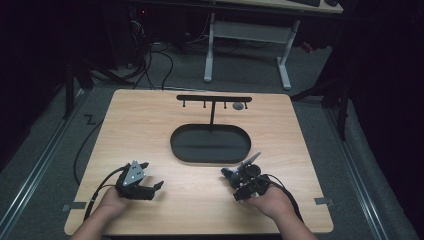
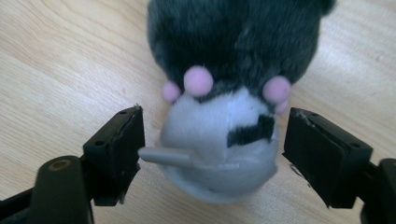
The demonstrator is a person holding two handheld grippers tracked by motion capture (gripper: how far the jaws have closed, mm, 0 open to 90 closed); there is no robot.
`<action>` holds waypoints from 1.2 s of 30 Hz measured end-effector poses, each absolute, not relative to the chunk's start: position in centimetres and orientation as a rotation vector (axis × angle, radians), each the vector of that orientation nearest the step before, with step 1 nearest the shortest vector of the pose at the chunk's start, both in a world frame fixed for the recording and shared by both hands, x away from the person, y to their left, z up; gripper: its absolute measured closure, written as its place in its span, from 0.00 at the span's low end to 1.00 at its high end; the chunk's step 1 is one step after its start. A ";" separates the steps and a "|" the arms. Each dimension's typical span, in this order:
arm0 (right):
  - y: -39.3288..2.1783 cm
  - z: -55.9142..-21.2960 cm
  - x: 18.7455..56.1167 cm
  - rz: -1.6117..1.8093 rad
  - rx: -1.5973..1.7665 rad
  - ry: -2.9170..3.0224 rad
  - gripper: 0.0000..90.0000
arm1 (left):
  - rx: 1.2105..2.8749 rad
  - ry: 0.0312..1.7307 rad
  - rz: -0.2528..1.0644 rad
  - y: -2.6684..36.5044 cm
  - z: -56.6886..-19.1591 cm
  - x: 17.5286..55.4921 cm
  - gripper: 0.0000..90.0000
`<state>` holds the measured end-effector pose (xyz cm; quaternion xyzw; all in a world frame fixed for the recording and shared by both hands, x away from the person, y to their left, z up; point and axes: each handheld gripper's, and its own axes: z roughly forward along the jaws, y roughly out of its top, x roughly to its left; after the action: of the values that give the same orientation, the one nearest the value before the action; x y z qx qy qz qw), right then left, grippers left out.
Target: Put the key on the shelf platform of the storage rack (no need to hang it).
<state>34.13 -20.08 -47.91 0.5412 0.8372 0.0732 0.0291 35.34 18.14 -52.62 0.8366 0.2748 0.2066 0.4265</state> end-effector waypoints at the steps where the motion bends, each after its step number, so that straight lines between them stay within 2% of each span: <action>1: -20.2 -48.1 34.1 0.226 1.664 2.582 0.25 | 2.090 0.688 0.516 18.1 -52.6 35.3 0.17; 12: -20.4 -48.4 33.8 0.240 1.677 2.570 0.48 | 2.094 0.686 0.519 18.1 -52.6 35.3 0.17; 36: -20.8 -45.8 34.4 0.267 1.630 2.568 0.51 | 2.058 0.695 0.507 18.5 -52.6 35.3 0.17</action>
<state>34.45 -20.84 -45.81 0.5332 0.8403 0.0875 0.0440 35.31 18.51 -52.59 0.8286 0.2797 0.2041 0.4399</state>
